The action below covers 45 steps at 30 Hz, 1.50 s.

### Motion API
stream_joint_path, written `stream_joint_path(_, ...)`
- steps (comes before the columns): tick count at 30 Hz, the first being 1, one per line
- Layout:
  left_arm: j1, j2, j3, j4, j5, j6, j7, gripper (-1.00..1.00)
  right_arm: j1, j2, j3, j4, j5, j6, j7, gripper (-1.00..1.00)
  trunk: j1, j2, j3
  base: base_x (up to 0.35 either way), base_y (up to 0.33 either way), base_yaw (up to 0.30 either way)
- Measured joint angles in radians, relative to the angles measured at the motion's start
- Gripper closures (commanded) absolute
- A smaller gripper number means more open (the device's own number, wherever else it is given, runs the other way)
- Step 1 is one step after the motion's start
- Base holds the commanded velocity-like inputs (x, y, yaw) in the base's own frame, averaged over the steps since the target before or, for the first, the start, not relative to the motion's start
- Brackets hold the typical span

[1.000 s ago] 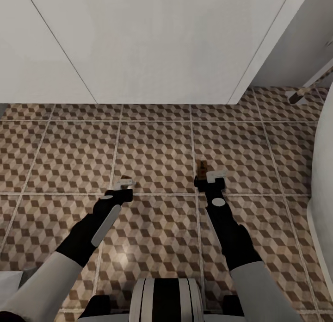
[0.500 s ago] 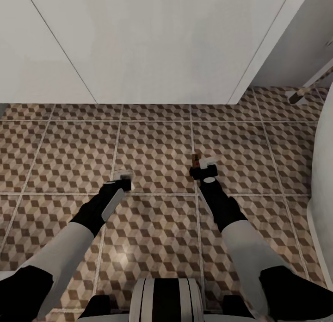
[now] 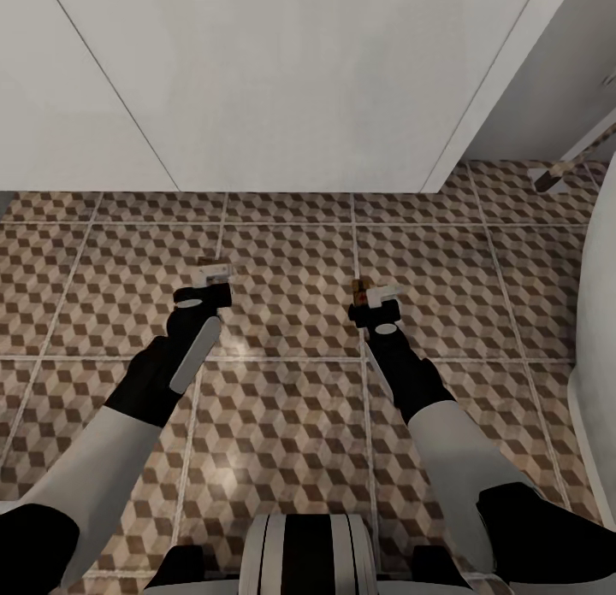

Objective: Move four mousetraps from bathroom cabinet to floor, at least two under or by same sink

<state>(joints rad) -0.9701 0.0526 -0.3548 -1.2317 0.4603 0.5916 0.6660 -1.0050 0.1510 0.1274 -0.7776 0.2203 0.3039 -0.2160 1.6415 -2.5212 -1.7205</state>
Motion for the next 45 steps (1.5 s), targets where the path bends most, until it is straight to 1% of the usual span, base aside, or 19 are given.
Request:
stream_joint_path(2,0.0,-0.002,-0.01,-0.016,0.001,0.003,0.048,1.0,0.0,0.001,0.0,-0.005,0.0,0.0,0.0,1.0,0.0,0.0,0.0,0.0,0.0,0.0)
stream_joint_path(6,0.007,0.001,-0.069,-0.072,0.002,0.009,0.067,1.0,0.0,0.001,0.002,-0.017,0.0,-0.002,-0.003,1.0,0.0,0.0,0.0,0.0,0.0,0.0)
stream_joint_path(8,0.011,0.003,-0.099,-0.091,0.002,0.029,0.07,1.0,0.0,0.001,0.002,-0.054,0.001,-0.001,-0.005,1.0,0.0,0.0,0.0,0.0,0.0,0.0)
stream_joint_path(12,0.014,0.003,-0.115,-0.128,0.003,0.113,0.072,1.0,0.001,0.001,0.002,-0.094,0.0,0.003,-0.007,1.0,0.0,0.0,0.0,0.0,0.0,0.0)
stream_joint_path(15,0.016,0.0,-0.119,-0.144,0.004,0.141,0.075,1.0,0.001,0.0,0.002,-0.1,0.0,0.001,-0.007,1.0,0.0,0.0,0.0,0.0,0.0,0.0)
stream_joint_path(18,0.049,0.0,-0.163,-0.152,0.001,0.141,0.082,1.0,0.002,0.001,0.002,-0.101,0.0,-0.002,-0.007,1.0,0.0,0.0,0.0,0.0,0.0,0.0)
stream_joint_path(20,0.059,0.0,-0.182,-0.153,-0.004,0.142,0.11,1.0,0.003,0.001,0.002,-0.102,0.0,-0.004,-0.006,1.0,0.0,0.0,0.0,0.0,0.0,0.0)
stream_joint_path(24,0.073,0.003,-0.194,-0.151,-0.006,0.13,0.175,1.0,0.004,-0.001,0.002,-0.102,-0.001,-0.06,-0.003,1.0,0.0,0.0,0.0,0.0,0.0,0.0)
stream_joint_path(27,0.078,0.005,-0.195,-0.147,-0.005,0.069,0.173,1.0,0.005,-0.002,0.003,-0.102,-0.001,-0.094,-0.003,1.0,0.0,0.0,0.0,0.0,0.0,0.0)
stream_joint_path(30,0.079,0.006,-0.193,-0.139,-0.003,-0.035,0.092,1.0,0.006,-0.002,0.003,-0.102,0.0,-0.111,0.008,1.0,0.0,0.0,0.0,0.0,0.0,0.0)
stream_joint_path(32,0.08,0.017,-0.174,-0.124,-0.004,-0.071,-0.054,1.0,0.006,-0.003,0.003,-0.102,0.0,-0.135,0.058,1.0,0.0,0.0,0.0,0.0,0.0,0.0)
stream_joint_path(33,0.08,0.023,-0.152,-0.111,-0.005,-0.077,-0.12,1.0,0.007,-0.003,0.003,-0.102,0.001,-0.147,0.083,1.0,0.0,0.0,0.0,0.0,0.0,0.0)
stream_joint_path(34,0.08,0.029,-0.102,-0.092,-0.006,-0.083,-0.22,1.0,0.007,-0.004,0.003,-0.101,0.001,-0.16,0.115,1.0,0.0,0.0,0.0,0.0,0.0,0.0)
stream_joint_path(36,0.08,0.033,-0.022,-0.065,-0.007,-0.086,-0.355,1.0,0.007,-0.004,0.003,-0.099,0.002,-0.17,0.139,1.0,0.0,0.0,0.0,0.0,0.0,0.0)
stream_joint_path(37,0.08,0.038,0.033,-0.038,-0.008,-0.088,-0.448,1.0,0.007,-0.005,0.003,-0.095,0.002,-0.173,0.148,1.0,0.0,0.0,0.0,0.0,0.0,0.0)
stream_joint_path(38,0.08,0.041,0.061,-0.017,-0.008,-0.089,-0.502,1.0,0.007,-0.005,0.003,-0.092,0.002,-0.174,0.152,1.0,0.0,0.0,0.0,0.0,0.0,0.0)
stream_joint_path(41,0.081,0.049,0.093,0.017,-0.014,-0.092,-0.576,1.0,0.007,-0.005,0.003,-0.089,0.002,-0.175,0.156,1.0,0.0,0.0,0.0,0.0,0.0,0.0)
stream_joint_path(43,0.08,0.052,0.098,0.025,-0.025,-0.094,-0.592,1.0,0.007,-0.005,0.003,-0.088,0.002,-0.175,0.156,1.0,0.0,0.0,0.0,0.0,0.0,0.0)
stream_joint_path(45,0.081,0.055,0.102,0.032,-0.054,-0.096,-0.602,1.0,0.007,-0.005,0.003,-0.088,0.002,-0.175,0.155,1.0,0.0,0.0,0.0,0.0,0.0,0.0)
